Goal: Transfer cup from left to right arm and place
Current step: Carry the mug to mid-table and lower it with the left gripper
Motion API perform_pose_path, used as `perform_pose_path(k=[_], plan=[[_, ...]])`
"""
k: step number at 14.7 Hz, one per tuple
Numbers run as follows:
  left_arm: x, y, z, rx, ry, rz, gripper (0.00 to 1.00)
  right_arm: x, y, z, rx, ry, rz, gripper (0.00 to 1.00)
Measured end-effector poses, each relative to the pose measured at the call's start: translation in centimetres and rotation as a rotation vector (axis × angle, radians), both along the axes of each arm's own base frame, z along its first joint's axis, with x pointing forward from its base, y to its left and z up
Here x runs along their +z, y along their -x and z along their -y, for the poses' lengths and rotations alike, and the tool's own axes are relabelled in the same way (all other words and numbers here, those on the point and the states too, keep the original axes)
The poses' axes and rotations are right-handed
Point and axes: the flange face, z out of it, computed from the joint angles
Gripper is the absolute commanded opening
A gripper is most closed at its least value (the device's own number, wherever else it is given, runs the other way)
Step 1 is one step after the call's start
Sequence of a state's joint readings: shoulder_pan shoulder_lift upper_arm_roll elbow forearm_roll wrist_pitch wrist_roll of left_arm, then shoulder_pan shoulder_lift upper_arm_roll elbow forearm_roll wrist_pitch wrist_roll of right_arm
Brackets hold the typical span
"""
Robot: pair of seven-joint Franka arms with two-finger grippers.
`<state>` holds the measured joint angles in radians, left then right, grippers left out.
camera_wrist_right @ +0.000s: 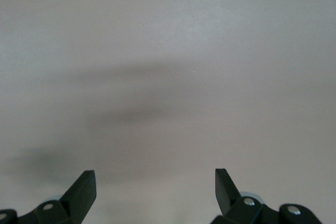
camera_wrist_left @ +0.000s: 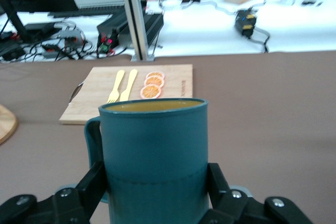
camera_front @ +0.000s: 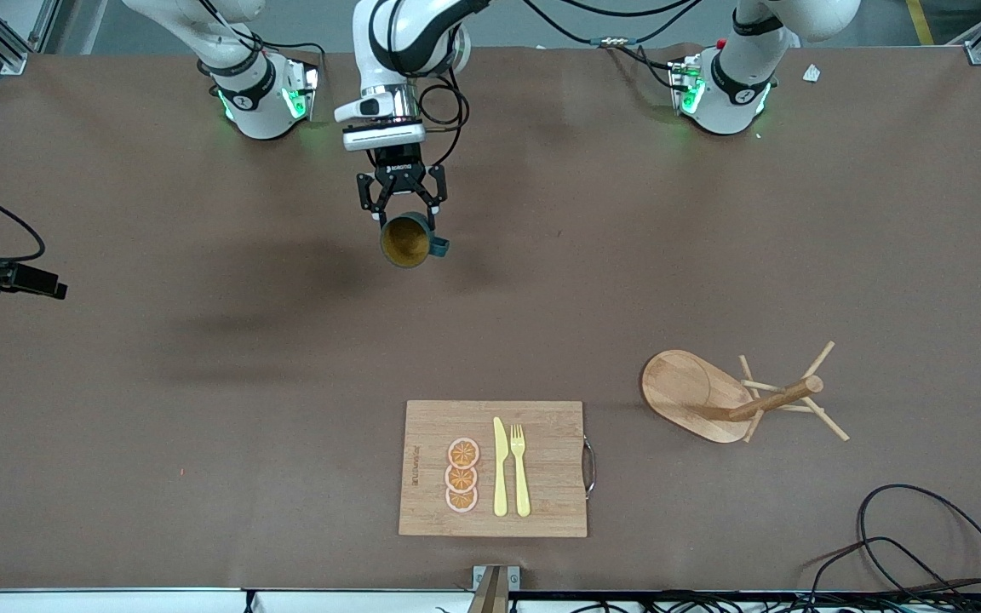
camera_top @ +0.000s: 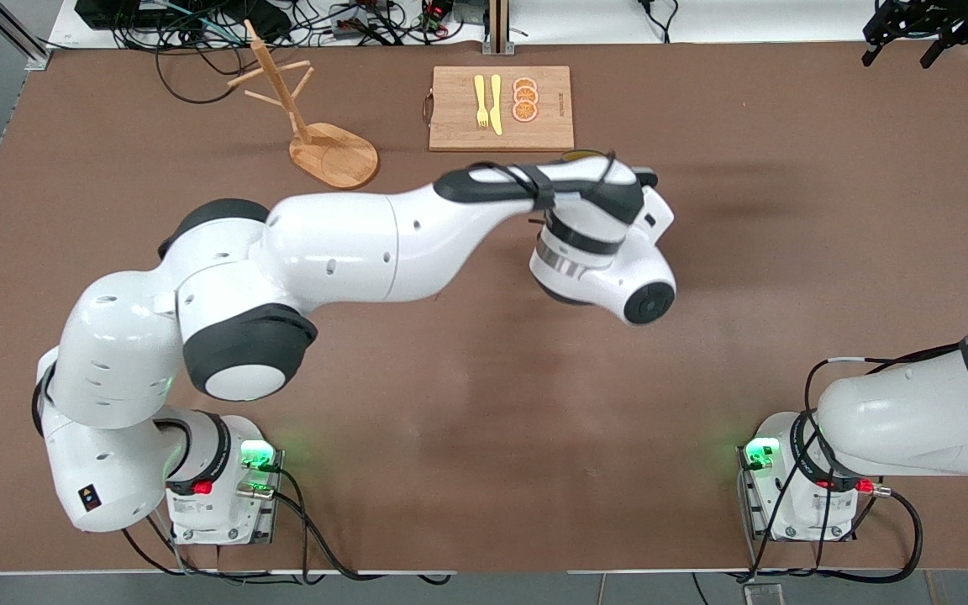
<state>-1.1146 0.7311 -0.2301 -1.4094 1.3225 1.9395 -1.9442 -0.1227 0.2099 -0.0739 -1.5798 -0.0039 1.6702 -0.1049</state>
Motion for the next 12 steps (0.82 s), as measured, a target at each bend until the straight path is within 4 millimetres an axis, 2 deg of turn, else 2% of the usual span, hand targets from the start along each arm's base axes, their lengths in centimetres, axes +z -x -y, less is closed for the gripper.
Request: perform_pose_path(k=[3,9,11,12], plan=[[-4.7,1.1,-0.2,-0.029,0.028,0.091,0.56,-1.7,-0.7,0.1,0.0,0.002,-0.002,1.0],[-16.5,2.3,-2.2,-0.054,-0.017,0.18,0.56,-4.5,-1.6,0.6,-0.044,0.007,-0.012,1.0],[-19.3,2.6,-2.9,-0.068,-0.039,0.192,0.57,-5.5,-2.1,1.0,-0.05,0.009,-0.012,1.0],[-19.7,2.8,-2.9,-0.071,-0.042,0.211,0.58,-5.8,-2.3,1.0,-0.05,0.009,-0.013,1.0]])
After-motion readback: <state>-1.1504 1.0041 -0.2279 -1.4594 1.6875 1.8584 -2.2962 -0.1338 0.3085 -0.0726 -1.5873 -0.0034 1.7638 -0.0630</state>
